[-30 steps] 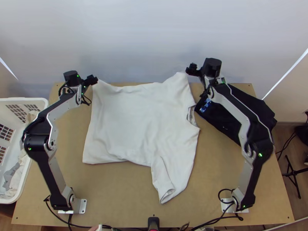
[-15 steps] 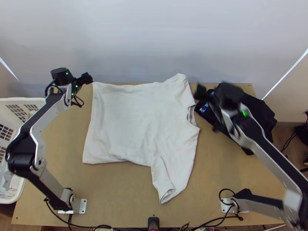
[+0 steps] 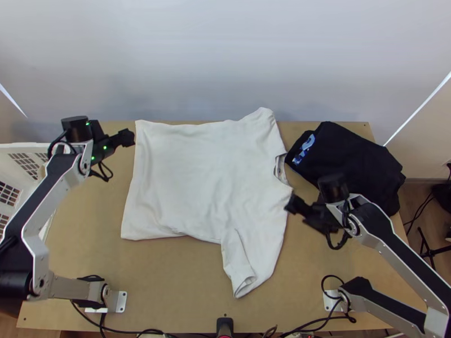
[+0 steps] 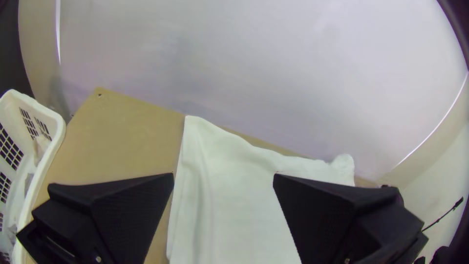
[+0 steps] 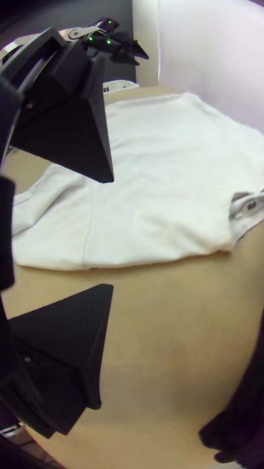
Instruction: Fold the t-shirt
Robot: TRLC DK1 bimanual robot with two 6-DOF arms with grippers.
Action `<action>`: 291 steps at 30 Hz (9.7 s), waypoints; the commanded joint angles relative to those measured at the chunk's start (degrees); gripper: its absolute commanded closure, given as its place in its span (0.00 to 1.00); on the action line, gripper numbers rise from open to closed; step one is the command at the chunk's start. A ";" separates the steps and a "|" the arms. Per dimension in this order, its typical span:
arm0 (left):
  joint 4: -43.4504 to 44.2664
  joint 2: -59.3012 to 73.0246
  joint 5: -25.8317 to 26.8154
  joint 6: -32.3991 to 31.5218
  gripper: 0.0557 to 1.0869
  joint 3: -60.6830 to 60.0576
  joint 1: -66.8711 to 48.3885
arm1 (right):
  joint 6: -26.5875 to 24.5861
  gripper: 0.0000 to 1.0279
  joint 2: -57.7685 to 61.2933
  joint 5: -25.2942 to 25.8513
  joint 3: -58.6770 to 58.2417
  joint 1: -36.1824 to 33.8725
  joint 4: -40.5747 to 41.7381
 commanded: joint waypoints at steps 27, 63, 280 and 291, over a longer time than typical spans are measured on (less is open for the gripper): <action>-2.48 -8.41 0.76 3.75 0.04 -9.18 0.66 | 4.60 0.42 8.23 -11.10 -4.90 6.03 -7.12; -32.37 -12.89 4.98 28.54 0.04 -9.36 5.76 | 0.73 0.93 17.90 -7.32 -5.61 8.84 0.26; 35.13 -14.91 -2.40 1.21 0.97 -32.12 9.01 | -28.27 0.97 4.36 9.30 -5.78 0.32 57.39; 39.09 7.33 -2.40 1.29 0.97 -15.86 7.87 | -28.62 0.97 16.32 8.94 2.13 -1.88 62.05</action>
